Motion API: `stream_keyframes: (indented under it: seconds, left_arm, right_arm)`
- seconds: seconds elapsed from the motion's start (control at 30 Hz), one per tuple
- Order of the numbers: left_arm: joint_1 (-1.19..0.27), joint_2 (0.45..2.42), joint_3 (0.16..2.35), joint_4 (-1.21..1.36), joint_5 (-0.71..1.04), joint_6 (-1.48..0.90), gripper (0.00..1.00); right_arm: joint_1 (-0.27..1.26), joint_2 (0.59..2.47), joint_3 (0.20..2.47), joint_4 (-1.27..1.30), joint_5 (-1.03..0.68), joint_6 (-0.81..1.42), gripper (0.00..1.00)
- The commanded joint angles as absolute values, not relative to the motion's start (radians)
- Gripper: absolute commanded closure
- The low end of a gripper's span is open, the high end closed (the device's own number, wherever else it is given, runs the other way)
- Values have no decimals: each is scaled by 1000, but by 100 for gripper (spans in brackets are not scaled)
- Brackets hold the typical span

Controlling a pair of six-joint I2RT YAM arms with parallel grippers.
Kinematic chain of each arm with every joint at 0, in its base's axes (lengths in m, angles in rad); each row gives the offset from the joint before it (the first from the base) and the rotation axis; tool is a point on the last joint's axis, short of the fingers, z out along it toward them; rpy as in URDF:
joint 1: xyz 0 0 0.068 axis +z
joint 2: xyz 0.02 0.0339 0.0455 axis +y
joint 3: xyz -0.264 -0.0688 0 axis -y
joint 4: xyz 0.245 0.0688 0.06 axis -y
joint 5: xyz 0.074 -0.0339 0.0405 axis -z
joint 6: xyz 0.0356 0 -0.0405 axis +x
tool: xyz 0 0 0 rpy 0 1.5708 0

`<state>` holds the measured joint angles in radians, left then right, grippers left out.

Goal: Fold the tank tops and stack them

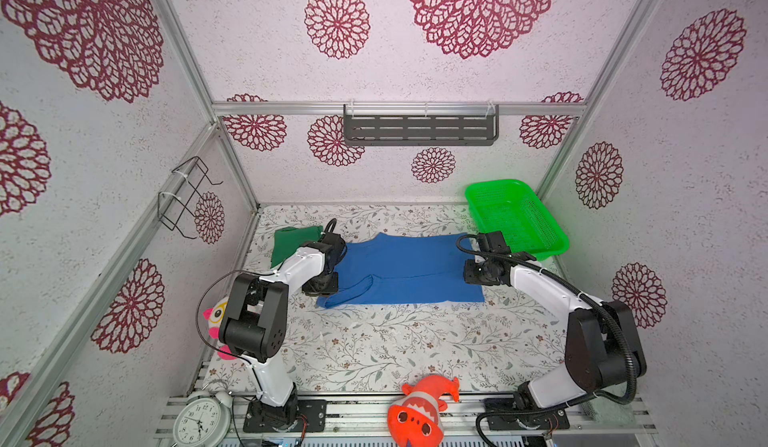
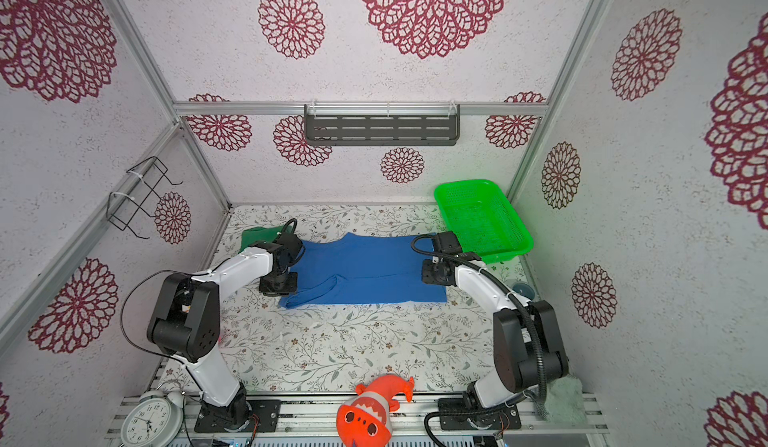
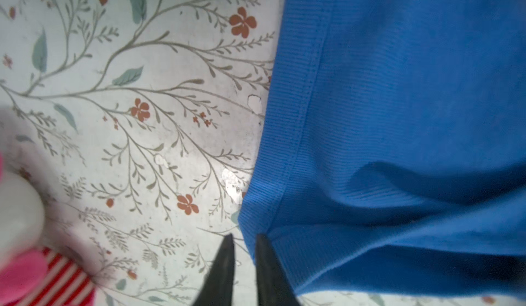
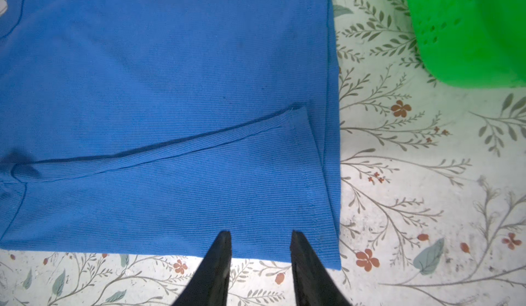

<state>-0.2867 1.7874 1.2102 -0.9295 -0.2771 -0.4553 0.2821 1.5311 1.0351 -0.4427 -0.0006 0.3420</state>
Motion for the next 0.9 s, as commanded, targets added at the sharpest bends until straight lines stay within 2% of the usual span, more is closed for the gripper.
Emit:
stream_keyframes:
  seconds: [0.0, 0.07, 0.1, 0.17, 0.27, 0.47, 0.7, 0.87]
  left_arm:
    - [-284, 1705, 1182, -917, -204, -456, 59]
    - [-285, 1687, 1170, -914, -164, -470, 49]
    - [-287, 1688, 1164, -912, -161, -473, 48]
    - [-286, 1700, 1153, -907, -171, -480, 48]
    - [-285, 1734, 1149, -905, -178, -489, 58]
    - [-285, 1789, 1160, -903, -166, -497, 57]
    - [-282, 1802, 1179, -909, -185, -486, 77]
    - [-277, 1817, 1210, -919, -199, -473, 100]
  right_arm:
    - [276, 1514, 1025, -430, 11, 351, 62]
    - [275, 1520, 1020, -426, 8, 351, 62]
    - [275, 1524, 1019, -423, 6, 351, 62]
    - [276, 1529, 1013, -417, -1, 352, 62]
    - [275, 1527, 1009, -417, 0, 353, 62]
    - [267, 1511, 1003, -422, 8, 348, 62]
    - [264, 1521, 996, -411, 1, 351, 62]
    - [264, 1526, 997, -408, 0, 350, 62]
